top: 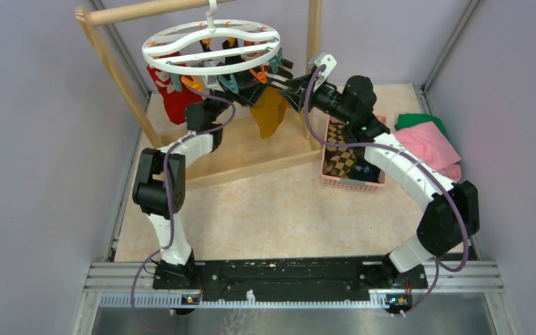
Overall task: Clip the socks to the hanger
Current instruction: Clamp the sock onto the hanger.
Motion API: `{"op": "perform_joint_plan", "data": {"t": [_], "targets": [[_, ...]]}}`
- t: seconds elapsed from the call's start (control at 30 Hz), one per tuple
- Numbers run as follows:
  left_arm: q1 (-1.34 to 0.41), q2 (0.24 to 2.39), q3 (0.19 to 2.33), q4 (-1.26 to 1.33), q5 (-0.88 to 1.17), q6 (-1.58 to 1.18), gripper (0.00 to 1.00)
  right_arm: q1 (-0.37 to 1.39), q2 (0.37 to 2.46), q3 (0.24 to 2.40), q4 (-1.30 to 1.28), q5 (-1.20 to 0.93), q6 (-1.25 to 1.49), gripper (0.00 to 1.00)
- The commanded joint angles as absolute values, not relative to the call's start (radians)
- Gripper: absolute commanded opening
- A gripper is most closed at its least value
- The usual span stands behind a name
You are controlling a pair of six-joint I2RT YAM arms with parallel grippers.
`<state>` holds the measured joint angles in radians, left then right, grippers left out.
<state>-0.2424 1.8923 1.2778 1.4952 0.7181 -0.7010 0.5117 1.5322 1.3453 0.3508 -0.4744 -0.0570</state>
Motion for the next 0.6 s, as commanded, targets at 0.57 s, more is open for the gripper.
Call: {"op": "perform_joint_plan", "data": {"t": [0.57], "targets": [[-0.239,1.931,1.393,1.793,0.808,-0.877,0.55,0.498,1.539,1.409,0.364,-0.486,-0.043,0.37]]}}
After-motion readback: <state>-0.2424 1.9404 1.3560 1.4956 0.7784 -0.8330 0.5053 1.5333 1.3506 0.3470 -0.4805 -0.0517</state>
